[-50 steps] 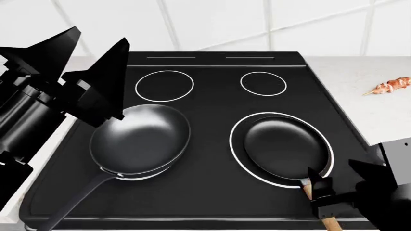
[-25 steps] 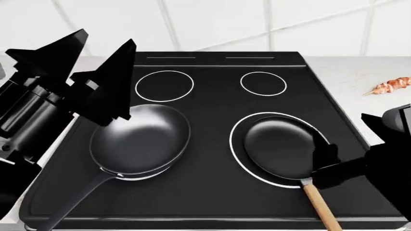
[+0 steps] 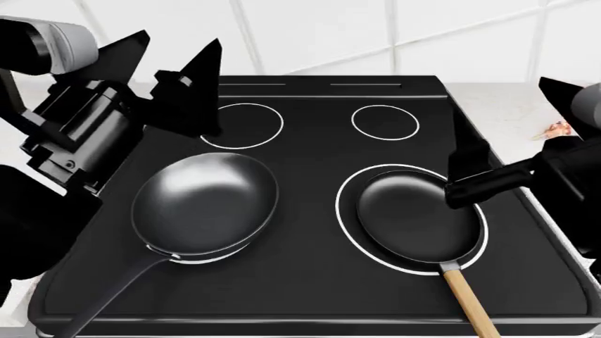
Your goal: Place both pans onto different burners. Then place the garlic and the skewer on different pans.
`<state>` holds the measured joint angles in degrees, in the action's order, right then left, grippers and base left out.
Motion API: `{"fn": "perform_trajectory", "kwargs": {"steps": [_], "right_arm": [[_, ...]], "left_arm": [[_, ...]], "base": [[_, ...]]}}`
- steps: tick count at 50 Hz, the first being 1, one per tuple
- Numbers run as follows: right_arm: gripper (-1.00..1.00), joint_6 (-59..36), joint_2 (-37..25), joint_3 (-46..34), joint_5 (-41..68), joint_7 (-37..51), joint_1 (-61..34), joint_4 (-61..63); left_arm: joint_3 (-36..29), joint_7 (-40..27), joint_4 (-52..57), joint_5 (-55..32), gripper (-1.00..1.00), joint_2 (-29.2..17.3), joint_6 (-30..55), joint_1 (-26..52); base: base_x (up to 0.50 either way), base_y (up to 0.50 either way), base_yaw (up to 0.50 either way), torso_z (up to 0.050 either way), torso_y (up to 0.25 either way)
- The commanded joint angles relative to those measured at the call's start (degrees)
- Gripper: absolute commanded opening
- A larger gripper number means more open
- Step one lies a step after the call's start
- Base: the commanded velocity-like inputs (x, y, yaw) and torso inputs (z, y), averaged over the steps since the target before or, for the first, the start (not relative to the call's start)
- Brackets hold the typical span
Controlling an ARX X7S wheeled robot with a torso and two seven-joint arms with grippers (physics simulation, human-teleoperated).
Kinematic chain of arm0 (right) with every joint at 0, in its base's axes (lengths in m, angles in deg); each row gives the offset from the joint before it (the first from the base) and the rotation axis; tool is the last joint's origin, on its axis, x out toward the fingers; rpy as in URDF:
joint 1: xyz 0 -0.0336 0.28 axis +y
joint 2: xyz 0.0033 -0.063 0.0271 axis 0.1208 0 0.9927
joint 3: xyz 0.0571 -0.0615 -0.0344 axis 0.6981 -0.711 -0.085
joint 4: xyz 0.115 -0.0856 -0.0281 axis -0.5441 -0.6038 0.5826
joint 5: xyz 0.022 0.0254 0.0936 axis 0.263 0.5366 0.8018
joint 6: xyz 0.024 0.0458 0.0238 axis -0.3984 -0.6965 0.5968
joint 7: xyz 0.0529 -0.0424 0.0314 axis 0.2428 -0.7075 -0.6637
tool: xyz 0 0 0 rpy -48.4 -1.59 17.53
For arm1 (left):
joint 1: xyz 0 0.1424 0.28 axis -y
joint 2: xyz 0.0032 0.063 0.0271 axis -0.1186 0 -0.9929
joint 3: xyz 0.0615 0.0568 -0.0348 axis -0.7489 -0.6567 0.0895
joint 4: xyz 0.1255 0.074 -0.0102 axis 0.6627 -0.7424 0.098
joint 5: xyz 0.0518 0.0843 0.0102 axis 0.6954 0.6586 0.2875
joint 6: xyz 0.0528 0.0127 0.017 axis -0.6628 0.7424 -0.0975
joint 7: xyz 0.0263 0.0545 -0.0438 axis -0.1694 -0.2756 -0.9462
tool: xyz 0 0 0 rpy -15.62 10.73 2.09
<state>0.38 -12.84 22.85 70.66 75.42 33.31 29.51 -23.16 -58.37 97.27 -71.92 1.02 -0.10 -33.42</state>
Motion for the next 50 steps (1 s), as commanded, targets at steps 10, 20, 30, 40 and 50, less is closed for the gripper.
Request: {"fn": "perform_trajectory", "kwargs": {"steps": [10, 20, 30, 40, 50], "right_arm": [[1.00, -1.7, 1.0, -2.1, 0.8, -1.8, -6.9, 0.5], [1.00, -1.7, 0.8, -2.2, 1.6, -1.7, -7.5, 1.2], [1.00, -1.1, 0.8, -2.1, 1.7, -1.9, -7.1, 1.2], [1.00, -1.2, 0.5, -2.1, 2.7, -1.2, -7.4, 1.3], [1.00, -0.4, -0.2, -1.5, 2.6, -1.2, -5.9, 1.6]], "left_arm": [[-1.7, 1.8, -0.2, 0.9, 1.00, 0.6, -0.1, 0.1], [-2.0, 2.2, -0.2, 1.4, 1.00, 0.4, -0.2, -0.4], [-2.2, 2.0, 0.1, 1.5, 1.00, 0.1, 0.0, -0.2], [-2.0, 2.2, 0.3, 1.1, 1.00, -0.1, -0.2, -0.5], [-2.4, 2.4, 0.0, 0.5, 1.00, 0.2, 0.1, -0.2]], "base": [[0.00, -0.44, 0.00, 0.000, 0.000], [0.00, -0.50, 0.00, 0.000, 0.000], [0.02, -0.50, 0.00, 0.000, 0.000], [0.02, -0.50, 0.00, 0.000, 0.000], [0.02, -0.50, 0.00, 0.000, 0.000]]}}
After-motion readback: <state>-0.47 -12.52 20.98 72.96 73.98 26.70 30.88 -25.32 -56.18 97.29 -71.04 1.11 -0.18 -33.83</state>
